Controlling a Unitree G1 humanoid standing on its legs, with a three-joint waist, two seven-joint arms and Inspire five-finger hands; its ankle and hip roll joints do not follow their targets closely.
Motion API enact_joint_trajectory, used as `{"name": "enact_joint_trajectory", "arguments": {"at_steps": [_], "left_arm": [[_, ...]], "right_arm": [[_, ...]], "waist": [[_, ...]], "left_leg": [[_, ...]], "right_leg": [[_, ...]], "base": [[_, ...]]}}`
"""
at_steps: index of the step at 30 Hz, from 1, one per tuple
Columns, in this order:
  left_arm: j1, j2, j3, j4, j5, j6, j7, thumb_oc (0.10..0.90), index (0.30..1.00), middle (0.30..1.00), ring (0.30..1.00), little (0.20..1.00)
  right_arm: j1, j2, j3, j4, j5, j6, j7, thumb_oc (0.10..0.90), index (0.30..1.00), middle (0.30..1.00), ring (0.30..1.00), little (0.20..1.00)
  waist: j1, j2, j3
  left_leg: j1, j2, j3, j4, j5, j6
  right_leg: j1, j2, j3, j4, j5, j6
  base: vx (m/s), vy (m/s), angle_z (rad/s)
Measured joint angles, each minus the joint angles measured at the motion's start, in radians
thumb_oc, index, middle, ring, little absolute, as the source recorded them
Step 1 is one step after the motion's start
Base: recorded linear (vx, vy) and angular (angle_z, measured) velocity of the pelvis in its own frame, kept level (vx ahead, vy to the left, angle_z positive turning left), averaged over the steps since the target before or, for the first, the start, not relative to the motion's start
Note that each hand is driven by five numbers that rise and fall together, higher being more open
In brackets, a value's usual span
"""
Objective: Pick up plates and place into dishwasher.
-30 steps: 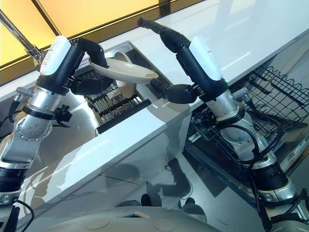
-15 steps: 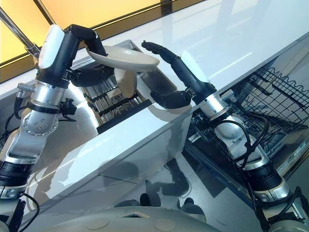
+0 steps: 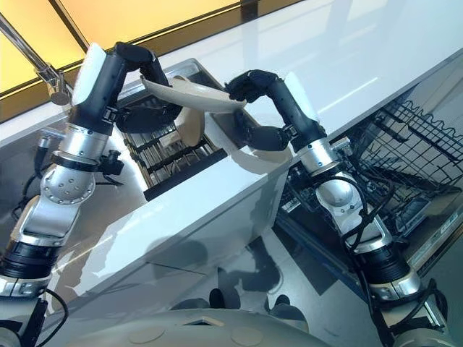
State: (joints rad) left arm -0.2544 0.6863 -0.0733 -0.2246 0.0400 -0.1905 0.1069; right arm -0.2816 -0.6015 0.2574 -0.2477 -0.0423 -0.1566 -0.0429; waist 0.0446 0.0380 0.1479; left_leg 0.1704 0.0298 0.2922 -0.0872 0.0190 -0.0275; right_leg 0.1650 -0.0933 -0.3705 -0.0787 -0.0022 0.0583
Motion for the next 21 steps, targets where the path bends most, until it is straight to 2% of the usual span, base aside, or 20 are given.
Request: {"name": "enact_joint_trajectory", "arguments": {"at_steps": [1,2,3,4,5,6,16,17,18,19,21], "left_arm": [[-0.001,-0.003,-0.003,0.0,-0.009,0.006,-0.012,0.1,0.3,0.3,0.3,0.2],[-0.004,-0.009,-0.011,-0.003,-0.023,0.012,-0.023,0.1,0.3,0.3,0.3,0.2],[-0.006,-0.018,-0.013,-0.007,-0.036,0.014,-0.031,0.1,0.3,0.3,0.3,0.2],[-0.007,-0.018,-0.013,-0.007,-0.042,0.02,-0.036,0.1,0.3,0.3,0.3,0.2],[-0.007,-0.019,-0.013,-0.007,-0.043,0.025,-0.037,0.1,0.3,0.3,0.3,0.2],[-0.009,-0.02,-0.013,-0.007,-0.044,0.029,-0.041,0.1,0.3,0.3,0.3,0.2],[-0.021,-0.029,-0.018,-0.007,-0.061,0.035,-0.057,0.1,0.3,0.3,0.3,0.2],[-0.021,-0.029,-0.018,-0.007,-0.061,0.036,-0.057,0.347,0.512,0.512,0.512,0.447],[-0.021,-0.029,-0.018,-0.007,-0.061,0.036,-0.056,0.468,0.615,0.615,0.615,0.568],[-0.021,-0.029,-0.018,-0.007,-0.062,0.037,-0.054,0.8,0.9,0.9,0.9,0.9],[-0.021,-0.03,-0.018,-0.007,-0.062,0.038,-0.051,0.8,0.9,0.9,0.9,0.9]], "right_arm": [[0.0,0.001,0.0,0.002,-0.004,0.001,-0.003,0.136,0.331,0.331,0.331,0.236],[0.0,0.001,0.001,0.008,-0.015,0.001,-0.004,0.262,0.439,0.439,0.439,0.362],[0.001,0.002,0.007,0.011,-0.016,0.001,-0.005,0.314,0.484,0.484,0.484,0.414],[0.002,0.003,0.011,0.012,-0.016,0.0,-0.017,0.287,0.46,0.46,0.46,0.387],[0.002,0.003,0.016,0.013,-0.016,0.0,-0.022,0.119,0.316,0.316,0.316,0.219],[0.003,0.003,0.018,0.014,-0.017,0.0,-0.026,0.1,0.3,0.3,0.3,0.2],[0.013,0.0,0.02,0.034,-0.018,-0.046,-0.063,0.1,0.3,0.3,0.3,0.2],[0.013,-0.001,0.02,0.034,-0.018,-0.047,-0.063,0.1,0.3,0.3,0.3,0.2],[0.013,-0.001,0.02,0.034,-0.018,-0.047,-0.063,0.1,0.3,0.3,0.3,0.2],[0.013,-0.001,0.02,0.034,-0.018,-0.047,-0.063,0.1,0.3,0.3,0.3,0.2],[0.013,-0.001,0.02,0.034,-0.018,-0.047,-0.063,0.1,0.3,0.3,0.3,0.2]], "waist": [[-0.001,-0.001,0.001],[-0.004,-0.001,0.001],[-0.005,-0.002,0.002],[-0.008,-0.003,0.003],[-0.01,-0.003,0.004],[-0.013,-0.004,0.004],[-0.028,-0.004,0.005],[-0.028,-0.004,0.005],[-0.028,-0.004,0.005],[-0.028,-0.004,0.005],[-0.028,-0.003,0.005]], "left_leg": [[0.0,0.0,0.0,0.0,0.0,0.0],[0.0,0.0,0.0,0.0,0.0,0.0],[0.0,0.0,0.0,0.0,0.0,0.0],[0.0,0.0,0.001,0.0,0.0,0.0],[0.0,0.0,0.001,0.0,0.0,0.0],[0.001,0.0,0.001,0.0,0.0,0.0],[0.002,0.0,0.002,0.0,0.0,0.0],[0.002,0.0,0.002,0.0,0.0,0.0],[0.002,0.0,0.002,0.0,0.0,0.0],[0.002,0.0,0.002,0.0,0.0,0.0],[0.002,0.0,0.002,0.0,0.0,0.0]], "right_leg": [[0.0,0.0,0.0,0.0,0.0,0.0],[0.0,0.0,0.0,0.0,0.0,0.0],[0.0,0.0,0.001,-0.001,0.0,0.0],[0.0,0.0,0.001,-0.001,0.0,0.0],[0.0,0.0,0.001,-0.001,0.0,0.0],[0.0,0.0,0.001,-0.001,0.0,0.0],[0.001,0.0,0.003,-0.001,0.0,0.0],[0.0,0.0,0.003,-0.001,0.0,0.0],[0.001,0.0,0.003,-0.001,0.0,0.0],[0.001,0.0,0.003,-0.001,0.0,0.0],[0.0,0.0,0.003,-0.001,0.0,0.0]], "base": [[0.0,0.0,0.0],[0.0,0.0,0.0],[0.0,0.0,0.0],[0.0,0.0,0.0],[0.0,0.0,0.0],[0.0,0.0,0.0],[0.0,0.0,0.0],[0.0,0.0,0.0],[0.0,0.0,0.0],[0.0,0.0,0.0],[0.0,0.0,0.0]]}}
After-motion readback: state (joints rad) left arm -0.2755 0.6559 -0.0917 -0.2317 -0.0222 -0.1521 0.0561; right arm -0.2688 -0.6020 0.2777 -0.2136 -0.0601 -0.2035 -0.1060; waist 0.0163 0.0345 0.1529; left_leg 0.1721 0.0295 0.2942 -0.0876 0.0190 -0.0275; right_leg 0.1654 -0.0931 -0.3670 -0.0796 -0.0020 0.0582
